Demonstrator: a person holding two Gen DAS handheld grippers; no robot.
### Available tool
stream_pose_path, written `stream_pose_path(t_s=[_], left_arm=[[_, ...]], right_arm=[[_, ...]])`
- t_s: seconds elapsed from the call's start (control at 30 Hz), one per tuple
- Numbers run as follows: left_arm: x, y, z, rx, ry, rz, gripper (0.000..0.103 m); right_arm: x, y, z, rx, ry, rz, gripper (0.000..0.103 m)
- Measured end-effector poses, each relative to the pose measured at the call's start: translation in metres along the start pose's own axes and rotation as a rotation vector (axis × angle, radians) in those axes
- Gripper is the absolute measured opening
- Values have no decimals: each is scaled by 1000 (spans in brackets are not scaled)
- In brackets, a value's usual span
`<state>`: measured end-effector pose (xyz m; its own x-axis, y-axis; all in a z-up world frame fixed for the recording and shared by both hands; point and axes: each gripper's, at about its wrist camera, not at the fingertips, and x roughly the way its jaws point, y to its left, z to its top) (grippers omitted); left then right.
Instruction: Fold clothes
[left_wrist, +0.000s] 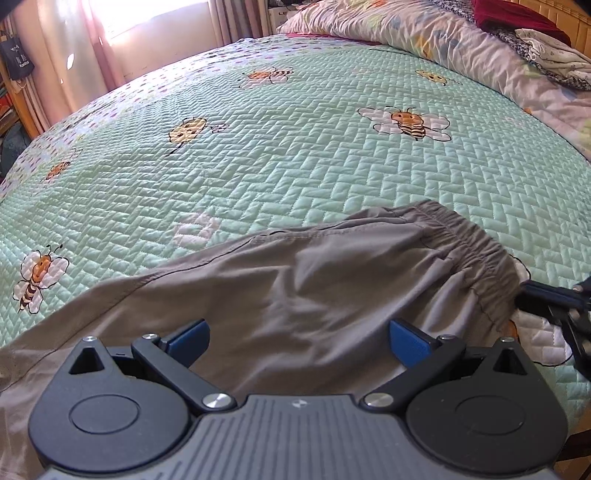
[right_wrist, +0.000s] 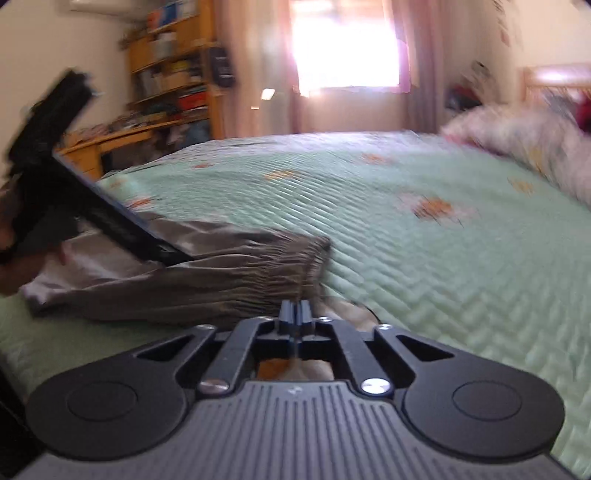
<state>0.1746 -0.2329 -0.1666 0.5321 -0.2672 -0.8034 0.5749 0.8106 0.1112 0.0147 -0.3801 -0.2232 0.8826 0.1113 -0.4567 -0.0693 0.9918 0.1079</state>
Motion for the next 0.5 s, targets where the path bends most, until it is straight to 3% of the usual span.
stream_pose_path(t_s=[0.1, 0.23, 0.5], left_arm=[[-4, -8, 3, 38, -11, -8, 102], [-11, -21, 10, 91, -38, 19, 102], [-16, -26, 7, 44, -28, -27, 102]], right_arm=[[-6, 0, -3, -1, -16, -6, 0], [-14, -24, -6, 115, -63, 14, 1], [-8, -30, -1, 110, -88, 77, 8]])
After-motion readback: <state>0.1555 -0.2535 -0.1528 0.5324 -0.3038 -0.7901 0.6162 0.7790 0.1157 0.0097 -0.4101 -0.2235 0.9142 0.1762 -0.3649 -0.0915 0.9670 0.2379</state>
